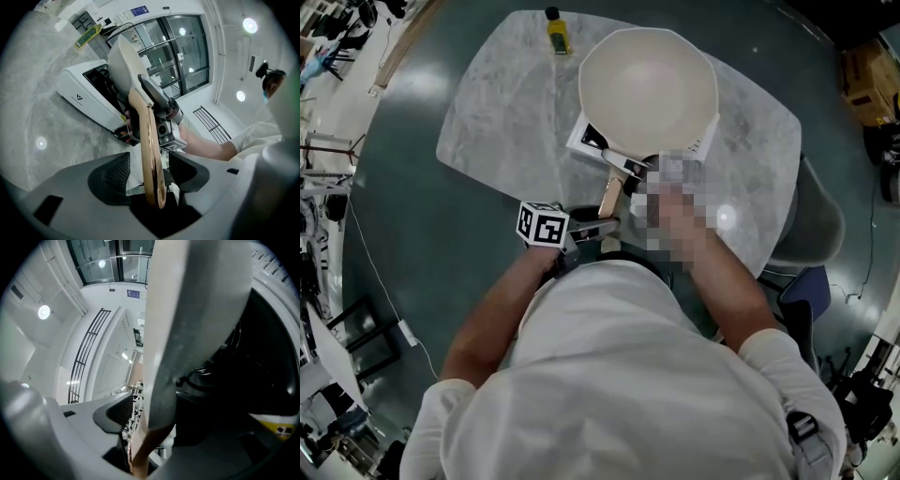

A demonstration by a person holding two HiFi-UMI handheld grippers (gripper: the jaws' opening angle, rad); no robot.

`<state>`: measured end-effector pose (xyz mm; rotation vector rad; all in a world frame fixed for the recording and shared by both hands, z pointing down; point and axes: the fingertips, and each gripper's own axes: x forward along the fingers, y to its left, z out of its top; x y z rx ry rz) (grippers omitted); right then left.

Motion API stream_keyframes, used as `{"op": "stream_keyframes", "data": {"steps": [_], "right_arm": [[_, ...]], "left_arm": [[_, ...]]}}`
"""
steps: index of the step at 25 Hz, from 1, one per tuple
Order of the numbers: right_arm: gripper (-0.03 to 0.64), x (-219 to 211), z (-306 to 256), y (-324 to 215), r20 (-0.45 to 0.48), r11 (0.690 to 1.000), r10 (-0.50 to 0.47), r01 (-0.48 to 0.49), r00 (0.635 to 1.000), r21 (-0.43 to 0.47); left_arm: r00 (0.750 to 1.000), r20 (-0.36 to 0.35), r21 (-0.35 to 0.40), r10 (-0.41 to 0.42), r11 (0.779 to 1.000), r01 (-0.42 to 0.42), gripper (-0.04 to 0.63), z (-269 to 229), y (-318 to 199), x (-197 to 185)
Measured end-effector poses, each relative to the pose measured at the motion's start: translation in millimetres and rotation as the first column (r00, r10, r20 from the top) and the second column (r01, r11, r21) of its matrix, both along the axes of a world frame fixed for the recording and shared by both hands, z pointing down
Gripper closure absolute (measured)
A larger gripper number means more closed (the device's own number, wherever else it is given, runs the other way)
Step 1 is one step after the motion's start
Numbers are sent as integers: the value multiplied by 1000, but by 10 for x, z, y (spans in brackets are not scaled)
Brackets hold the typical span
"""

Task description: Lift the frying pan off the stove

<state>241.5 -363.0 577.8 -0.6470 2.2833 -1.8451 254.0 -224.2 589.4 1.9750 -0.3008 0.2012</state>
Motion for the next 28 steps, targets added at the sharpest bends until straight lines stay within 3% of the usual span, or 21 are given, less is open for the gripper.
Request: {"op": "stream_keyframes", "data": {"steps": [8, 12, 28], "right_arm": [[413, -11, 24, -6, -2, 1000, 13, -13, 1000, -24], [443, -1, 39, -26, -6, 999, 21, -22, 1000, -27], [449, 6, -20, -26, 7, 999, 44, -44, 999, -30]], "left_arm": [[998, -56, -47, 15, 999, -17, 344, -15, -51, 123], [997, -74, -58, 24, 998, -28, 481, -28, -68, 175], [995, -100, -31, 9, 999, -13, 485, -151, -68, 182]]}}
